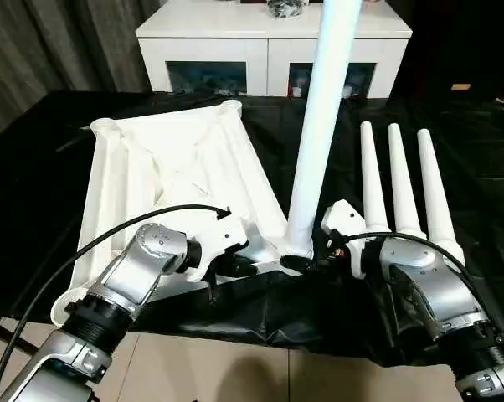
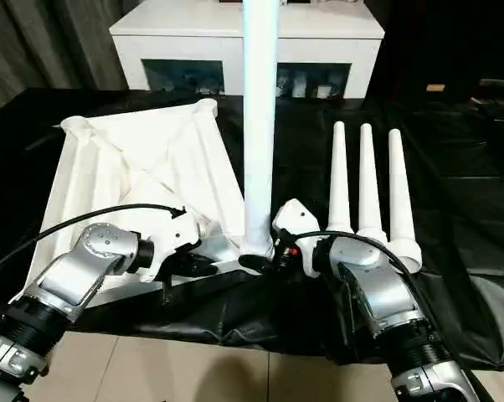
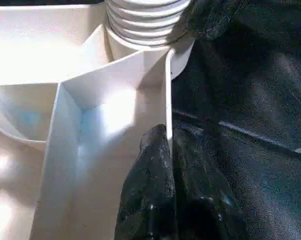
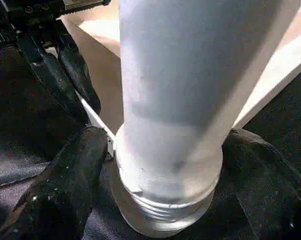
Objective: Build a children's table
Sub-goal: Rotate leg to tighten
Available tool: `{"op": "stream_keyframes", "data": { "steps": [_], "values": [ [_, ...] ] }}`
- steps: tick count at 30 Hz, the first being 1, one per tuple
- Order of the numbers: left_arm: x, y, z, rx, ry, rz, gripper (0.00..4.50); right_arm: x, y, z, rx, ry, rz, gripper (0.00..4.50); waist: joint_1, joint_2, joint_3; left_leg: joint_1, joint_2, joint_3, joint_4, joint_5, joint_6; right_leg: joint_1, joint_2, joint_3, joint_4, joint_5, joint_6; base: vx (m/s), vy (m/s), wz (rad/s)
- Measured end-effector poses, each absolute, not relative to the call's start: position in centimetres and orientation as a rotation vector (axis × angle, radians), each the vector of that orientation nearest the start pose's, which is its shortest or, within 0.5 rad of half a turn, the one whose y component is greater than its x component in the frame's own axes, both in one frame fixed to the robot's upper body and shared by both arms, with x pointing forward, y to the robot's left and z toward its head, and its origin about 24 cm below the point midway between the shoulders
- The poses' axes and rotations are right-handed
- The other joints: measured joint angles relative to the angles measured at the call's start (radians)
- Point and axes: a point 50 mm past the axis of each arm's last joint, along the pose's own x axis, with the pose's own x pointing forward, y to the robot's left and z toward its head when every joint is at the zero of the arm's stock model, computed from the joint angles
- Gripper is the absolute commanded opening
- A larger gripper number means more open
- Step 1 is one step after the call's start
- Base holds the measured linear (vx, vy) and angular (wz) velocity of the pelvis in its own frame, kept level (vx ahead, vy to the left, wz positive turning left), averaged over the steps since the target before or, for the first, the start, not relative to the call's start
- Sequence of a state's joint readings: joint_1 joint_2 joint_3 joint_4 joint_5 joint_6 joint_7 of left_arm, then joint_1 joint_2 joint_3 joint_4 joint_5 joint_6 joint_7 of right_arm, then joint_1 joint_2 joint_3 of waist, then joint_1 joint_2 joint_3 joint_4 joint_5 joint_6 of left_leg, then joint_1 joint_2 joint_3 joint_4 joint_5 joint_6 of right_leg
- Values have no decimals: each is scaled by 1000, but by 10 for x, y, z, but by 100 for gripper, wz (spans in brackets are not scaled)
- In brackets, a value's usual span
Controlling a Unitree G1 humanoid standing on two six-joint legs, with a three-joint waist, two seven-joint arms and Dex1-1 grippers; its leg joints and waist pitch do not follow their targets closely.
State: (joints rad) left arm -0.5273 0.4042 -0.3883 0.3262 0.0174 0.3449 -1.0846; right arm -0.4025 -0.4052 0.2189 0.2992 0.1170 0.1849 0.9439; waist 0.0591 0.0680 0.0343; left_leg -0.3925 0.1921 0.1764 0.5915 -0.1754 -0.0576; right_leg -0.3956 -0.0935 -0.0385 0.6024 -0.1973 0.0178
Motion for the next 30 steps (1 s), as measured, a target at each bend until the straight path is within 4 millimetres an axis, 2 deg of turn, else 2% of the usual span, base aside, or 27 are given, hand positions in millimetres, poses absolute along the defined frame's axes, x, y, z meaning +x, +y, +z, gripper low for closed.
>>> {"op": "stream_keyframes", "data": {
  "steps": [4,5,10,11,22,25,30],
  "values": [
    [302,118,55,455,522,-1269,0,299,-144,53,-274,315,1071,346,0,0,0,0,0,0,0,0,0,0,0,0,0,0,0,0,0,0],
    [302,118,55,455,522,-1269,0,299,-143,52,-270,316,1068,324,0,0,0,0,0,0,0,0,0,0,0,0,0,0,0,0,0,0],
    [302,119,55,456,524,-1268,0,300,-142,51,-254,315,1061,294,0,0,0,0,0,0,1,0,0,0,0,0,2,0,0,0,0,0],
    [302,119,55,456,524,-1268,0,300,-142,50,-250,315,1060,275,-1,0,0,0,0,0,2,0,0,0,0,0,3,0,0,0,0,0],
    [303,122,53,459,539,-1254,0,301,-135,46,-195,310,1031,268,-6,0,0,4,0,0,4,0,0,0,0,2,8,0,0,0,0,0],
    [310,115,50,419,522,-1169,0,307,-131,40,-126,304,894,268,-12,0,0,6,0,0,4,1,-1,2,0,2,9,1,-2,0,0,0],
    [324,90,45,341,514,-998,0,322,-124,36,-81,305,577,268,-27,-1,0,9,-1,-1,4,0,-1,5,0,2,8,5,-7,0,0,0]
  ]
}}
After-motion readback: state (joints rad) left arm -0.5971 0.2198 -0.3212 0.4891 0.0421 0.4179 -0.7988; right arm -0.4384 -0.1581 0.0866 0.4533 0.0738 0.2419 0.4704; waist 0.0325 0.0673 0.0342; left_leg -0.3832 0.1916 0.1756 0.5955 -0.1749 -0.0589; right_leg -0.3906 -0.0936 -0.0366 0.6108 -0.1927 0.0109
